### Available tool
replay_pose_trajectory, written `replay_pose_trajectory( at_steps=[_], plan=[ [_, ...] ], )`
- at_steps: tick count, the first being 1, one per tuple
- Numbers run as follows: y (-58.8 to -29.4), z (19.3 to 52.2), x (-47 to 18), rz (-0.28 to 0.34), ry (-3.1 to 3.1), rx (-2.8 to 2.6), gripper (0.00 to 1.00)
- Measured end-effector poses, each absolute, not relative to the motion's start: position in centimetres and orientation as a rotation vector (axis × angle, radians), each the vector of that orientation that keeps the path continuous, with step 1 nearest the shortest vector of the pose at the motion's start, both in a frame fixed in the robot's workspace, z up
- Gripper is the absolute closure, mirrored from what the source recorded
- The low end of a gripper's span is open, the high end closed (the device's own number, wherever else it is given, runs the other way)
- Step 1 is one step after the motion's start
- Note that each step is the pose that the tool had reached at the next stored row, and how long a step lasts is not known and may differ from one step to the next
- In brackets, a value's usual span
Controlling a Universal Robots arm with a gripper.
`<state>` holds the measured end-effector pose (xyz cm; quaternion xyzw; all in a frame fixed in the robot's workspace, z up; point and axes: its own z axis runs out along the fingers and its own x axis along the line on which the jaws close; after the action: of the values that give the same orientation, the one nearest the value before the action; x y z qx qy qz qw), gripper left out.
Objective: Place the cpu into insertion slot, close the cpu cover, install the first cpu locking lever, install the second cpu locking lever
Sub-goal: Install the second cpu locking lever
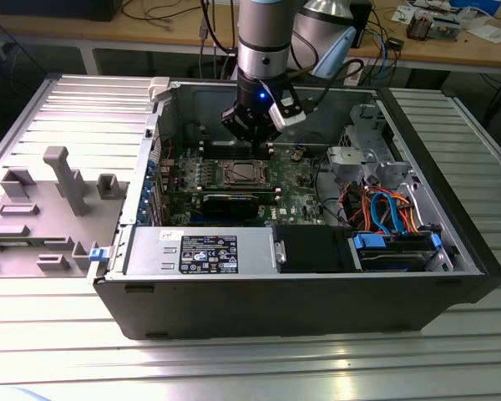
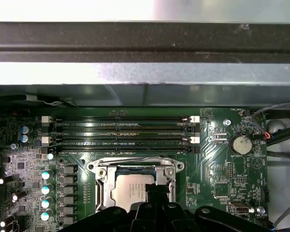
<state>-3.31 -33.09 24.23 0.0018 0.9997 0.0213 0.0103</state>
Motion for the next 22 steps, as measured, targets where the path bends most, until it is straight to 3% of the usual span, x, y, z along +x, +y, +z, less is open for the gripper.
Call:
replay_pose_trajectory(
  at_steps=[22],
  plan=[
    [-33.78, 24.94, -3.32, 0.066, 3.120, 0.006, 0.89]
  ],
)
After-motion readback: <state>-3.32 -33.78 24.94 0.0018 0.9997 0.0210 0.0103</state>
